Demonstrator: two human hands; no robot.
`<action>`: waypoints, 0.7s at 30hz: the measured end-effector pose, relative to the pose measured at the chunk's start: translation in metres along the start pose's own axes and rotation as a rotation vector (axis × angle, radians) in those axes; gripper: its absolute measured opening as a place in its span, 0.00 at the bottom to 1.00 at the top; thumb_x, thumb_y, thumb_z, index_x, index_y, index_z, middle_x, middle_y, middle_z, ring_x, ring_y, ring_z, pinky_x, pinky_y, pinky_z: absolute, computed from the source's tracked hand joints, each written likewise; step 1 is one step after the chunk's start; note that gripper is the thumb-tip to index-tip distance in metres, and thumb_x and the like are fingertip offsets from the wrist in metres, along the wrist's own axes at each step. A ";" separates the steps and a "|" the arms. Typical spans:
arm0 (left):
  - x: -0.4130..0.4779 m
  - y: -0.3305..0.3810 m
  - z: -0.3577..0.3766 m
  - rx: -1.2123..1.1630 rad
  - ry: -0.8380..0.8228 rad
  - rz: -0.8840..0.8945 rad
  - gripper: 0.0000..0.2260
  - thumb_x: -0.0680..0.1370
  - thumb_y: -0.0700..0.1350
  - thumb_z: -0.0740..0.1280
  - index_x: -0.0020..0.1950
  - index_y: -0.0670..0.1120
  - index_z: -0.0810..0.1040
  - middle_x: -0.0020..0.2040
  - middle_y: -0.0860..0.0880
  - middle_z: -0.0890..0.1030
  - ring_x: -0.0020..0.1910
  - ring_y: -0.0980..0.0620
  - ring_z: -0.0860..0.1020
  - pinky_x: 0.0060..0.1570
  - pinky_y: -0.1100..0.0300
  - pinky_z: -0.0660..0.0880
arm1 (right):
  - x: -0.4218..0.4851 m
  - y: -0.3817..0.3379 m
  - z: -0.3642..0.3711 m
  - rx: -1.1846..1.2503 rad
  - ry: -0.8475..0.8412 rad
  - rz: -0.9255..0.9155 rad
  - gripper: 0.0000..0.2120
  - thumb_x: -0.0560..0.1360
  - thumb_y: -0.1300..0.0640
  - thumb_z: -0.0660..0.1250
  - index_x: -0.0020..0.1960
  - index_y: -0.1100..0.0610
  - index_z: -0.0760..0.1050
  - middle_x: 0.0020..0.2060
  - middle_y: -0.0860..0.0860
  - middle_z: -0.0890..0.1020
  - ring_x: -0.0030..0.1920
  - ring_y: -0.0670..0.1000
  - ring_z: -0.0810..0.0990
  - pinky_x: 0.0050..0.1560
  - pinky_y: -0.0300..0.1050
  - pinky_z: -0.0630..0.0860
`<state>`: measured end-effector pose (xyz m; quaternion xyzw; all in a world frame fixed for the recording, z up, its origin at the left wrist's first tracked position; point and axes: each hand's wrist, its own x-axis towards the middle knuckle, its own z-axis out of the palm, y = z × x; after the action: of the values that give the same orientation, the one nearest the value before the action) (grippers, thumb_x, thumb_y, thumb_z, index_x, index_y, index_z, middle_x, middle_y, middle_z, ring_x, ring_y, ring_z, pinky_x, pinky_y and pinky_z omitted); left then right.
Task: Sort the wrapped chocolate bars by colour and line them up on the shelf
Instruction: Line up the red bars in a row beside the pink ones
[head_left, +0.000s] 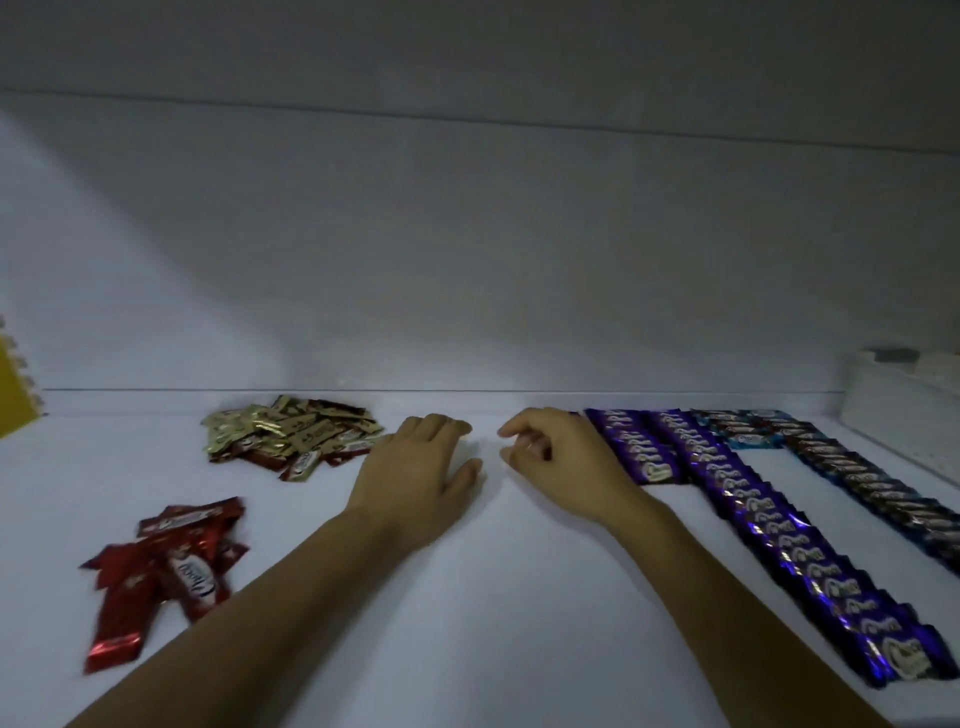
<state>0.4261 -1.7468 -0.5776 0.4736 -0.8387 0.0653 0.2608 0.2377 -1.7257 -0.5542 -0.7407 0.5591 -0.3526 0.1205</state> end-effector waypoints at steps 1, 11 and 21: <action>-0.010 -0.007 -0.012 0.025 -0.006 0.029 0.20 0.80 0.57 0.57 0.68 0.51 0.70 0.66 0.53 0.73 0.63 0.51 0.70 0.60 0.56 0.67 | -0.001 -0.012 0.011 0.035 -0.054 -0.042 0.09 0.74 0.56 0.68 0.54 0.52 0.79 0.45 0.48 0.80 0.44 0.46 0.78 0.52 0.48 0.77; -0.143 -0.106 -0.098 0.079 -0.310 -0.464 0.50 0.58 0.83 0.54 0.74 0.69 0.38 0.77 0.55 0.32 0.76 0.51 0.36 0.73 0.44 0.43 | 0.006 -0.122 0.119 -0.089 -0.205 -0.364 0.10 0.78 0.50 0.61 0.59 0.47 0.74 0.50 0.44 0.78 0.50 0.47 0.76 0.45 0.42 0.69; -0.114 -0.102 -0.071 0.049 -0.109 -0.394 0.21 0.73 0.64 0.64 0.63 0.58 0.74 0.58 0.50 0.75 0.58 0.49 0.70 0.56 0.56 0.68 | -0.002 -0.113 0.136 0.159 -0.249 -0.185 0.15 0.81 0.50 0.57 0.65 0.51 0.72 0.61 0.47 0.77 0.62 0.47 0.73 0.63 0.49 0.71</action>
<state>0.5851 -1.6903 -0.5878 0.6378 -0.7407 0.0076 0.2110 0.4108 -1.7138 -0.5885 -0.8150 0.4395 -0.3110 0.2142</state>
